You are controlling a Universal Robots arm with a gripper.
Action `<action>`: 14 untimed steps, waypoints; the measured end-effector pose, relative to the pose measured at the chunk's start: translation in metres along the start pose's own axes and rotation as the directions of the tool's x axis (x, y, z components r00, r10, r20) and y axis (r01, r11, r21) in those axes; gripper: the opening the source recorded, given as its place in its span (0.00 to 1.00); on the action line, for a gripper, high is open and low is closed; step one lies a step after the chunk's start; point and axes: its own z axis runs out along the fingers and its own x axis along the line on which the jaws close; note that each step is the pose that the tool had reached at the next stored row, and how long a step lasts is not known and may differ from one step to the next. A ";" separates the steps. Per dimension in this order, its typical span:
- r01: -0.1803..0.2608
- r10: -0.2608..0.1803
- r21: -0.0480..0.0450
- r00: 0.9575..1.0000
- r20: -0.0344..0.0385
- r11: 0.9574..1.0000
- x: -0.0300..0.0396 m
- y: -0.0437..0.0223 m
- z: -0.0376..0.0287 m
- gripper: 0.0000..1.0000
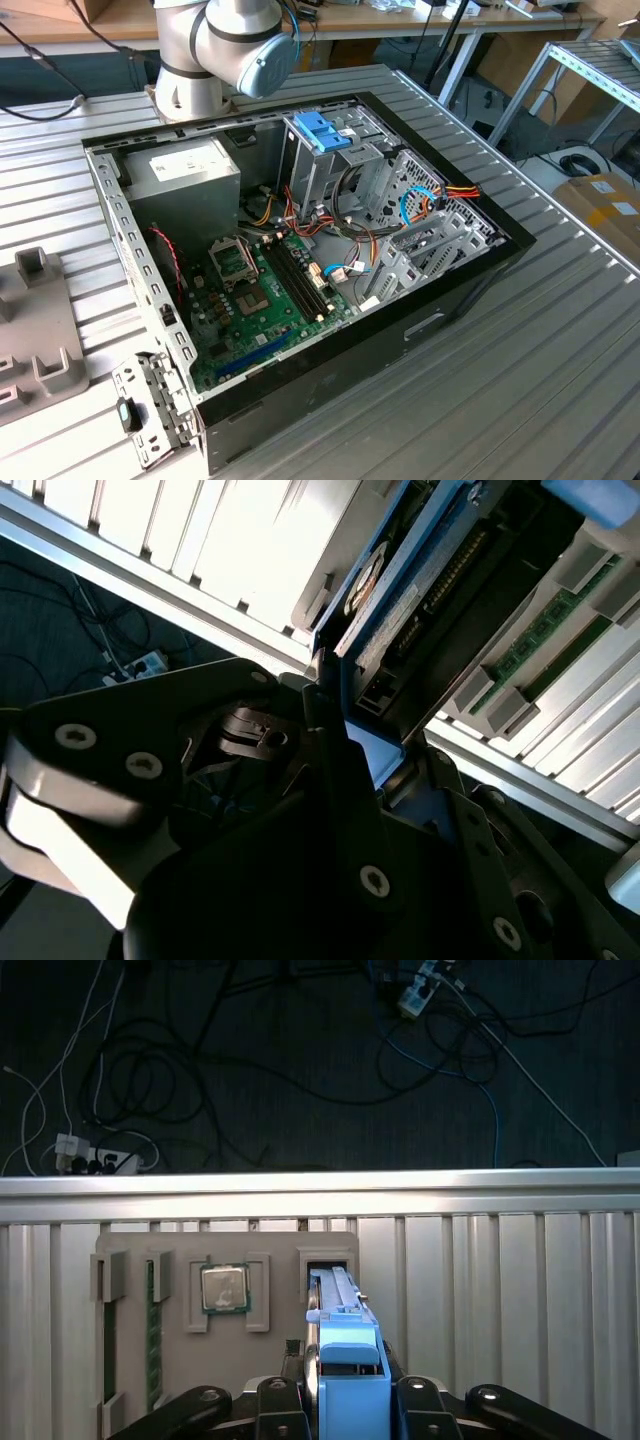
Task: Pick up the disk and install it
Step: 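Pick up the disk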
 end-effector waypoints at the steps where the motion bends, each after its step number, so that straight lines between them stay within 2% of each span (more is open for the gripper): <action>1: 0.000 0.000 0.000 1.000 0.000 1.000 0.0000 0.0000 -0.0005 0.37; 14: 0.000 0.000 0.000 1.000 0.000 1.000 -0.0002 0.0003 -0.0088 0.37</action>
